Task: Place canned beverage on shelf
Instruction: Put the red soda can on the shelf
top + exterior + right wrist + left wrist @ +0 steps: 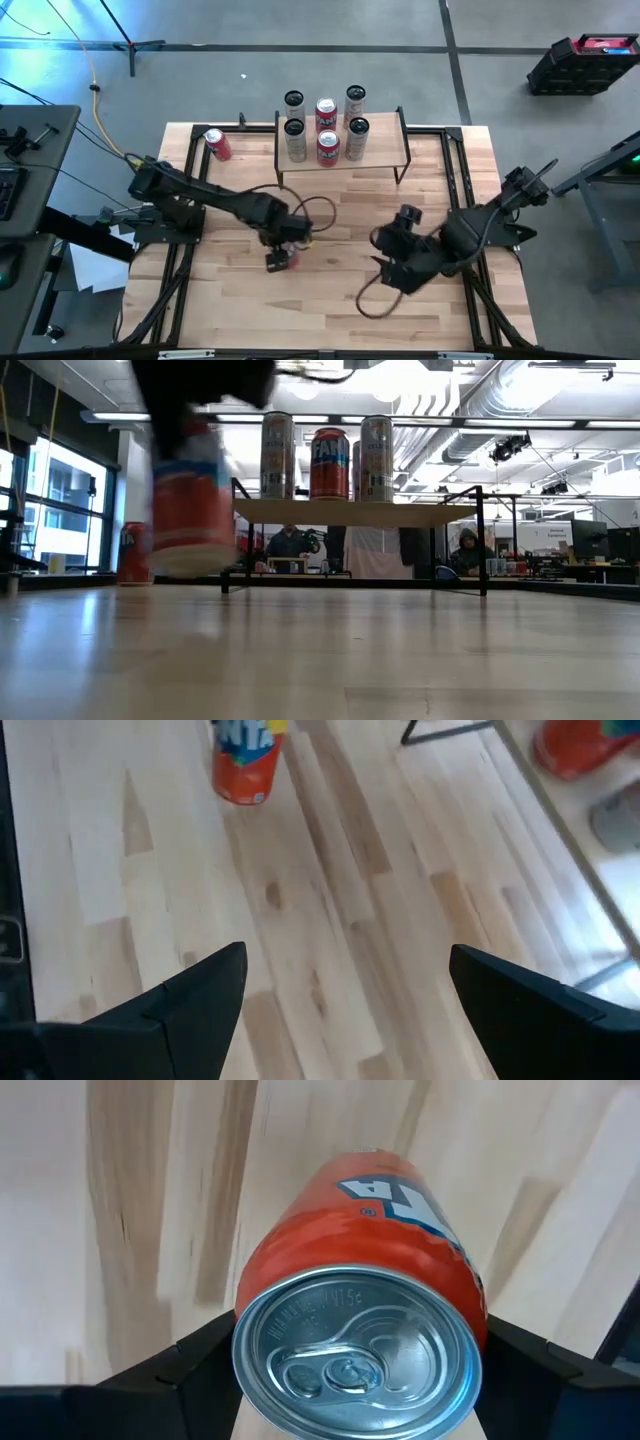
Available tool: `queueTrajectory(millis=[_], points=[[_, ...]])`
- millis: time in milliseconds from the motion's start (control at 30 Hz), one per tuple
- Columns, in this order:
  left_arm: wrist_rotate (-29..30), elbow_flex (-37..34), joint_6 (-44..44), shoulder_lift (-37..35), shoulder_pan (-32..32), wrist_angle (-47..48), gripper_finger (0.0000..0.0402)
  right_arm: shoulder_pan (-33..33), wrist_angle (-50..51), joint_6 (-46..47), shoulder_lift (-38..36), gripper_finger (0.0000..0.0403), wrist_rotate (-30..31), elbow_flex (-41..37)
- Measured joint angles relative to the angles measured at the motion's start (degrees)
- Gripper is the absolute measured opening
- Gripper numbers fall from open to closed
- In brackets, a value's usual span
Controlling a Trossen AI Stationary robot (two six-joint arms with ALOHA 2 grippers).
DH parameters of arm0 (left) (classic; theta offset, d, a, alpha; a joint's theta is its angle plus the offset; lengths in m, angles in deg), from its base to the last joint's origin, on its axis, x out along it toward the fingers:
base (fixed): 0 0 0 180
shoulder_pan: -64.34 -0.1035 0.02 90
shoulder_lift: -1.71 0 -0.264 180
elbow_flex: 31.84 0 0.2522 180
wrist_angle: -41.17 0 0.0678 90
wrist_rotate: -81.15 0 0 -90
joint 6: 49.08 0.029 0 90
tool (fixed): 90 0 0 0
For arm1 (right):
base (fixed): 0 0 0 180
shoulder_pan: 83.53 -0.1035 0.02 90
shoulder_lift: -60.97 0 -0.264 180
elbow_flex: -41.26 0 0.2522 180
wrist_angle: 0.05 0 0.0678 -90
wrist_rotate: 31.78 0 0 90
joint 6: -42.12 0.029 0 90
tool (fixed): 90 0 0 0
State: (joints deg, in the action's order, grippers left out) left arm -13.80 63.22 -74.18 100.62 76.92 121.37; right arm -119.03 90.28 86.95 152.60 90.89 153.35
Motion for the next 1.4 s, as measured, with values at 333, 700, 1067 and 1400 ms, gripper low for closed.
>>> queueTrajectory(millis=[333, 700, 1067, 1400], points=[[-0.1, 15.5, 10.2, 13.2, -5.0, 0.4, 0.0290, -9.2, 1.4, 24.1, 0.1, 0.0334, -2.5, -12.3], [5.1, 24.3, 14.8, 21.9, -8.3, 3.1, 0.0291, -11.0, -2.6, 31.6, 0.0, 0.0334, -2.6, -19.6], [14.1, 24.6, 15.4, 21.9, -5.1, 5.3, 0.0291, -7.1, -2.7, 23.9, 0.0, 0.0334, 0.1, -19.3], [13.9, 24.5, 18.3, 21.9, -4.9, 3.8, 0.0292, -1.9, -6.1, 15.4, 0.0, 0.0334, 0.2, -19.3]])
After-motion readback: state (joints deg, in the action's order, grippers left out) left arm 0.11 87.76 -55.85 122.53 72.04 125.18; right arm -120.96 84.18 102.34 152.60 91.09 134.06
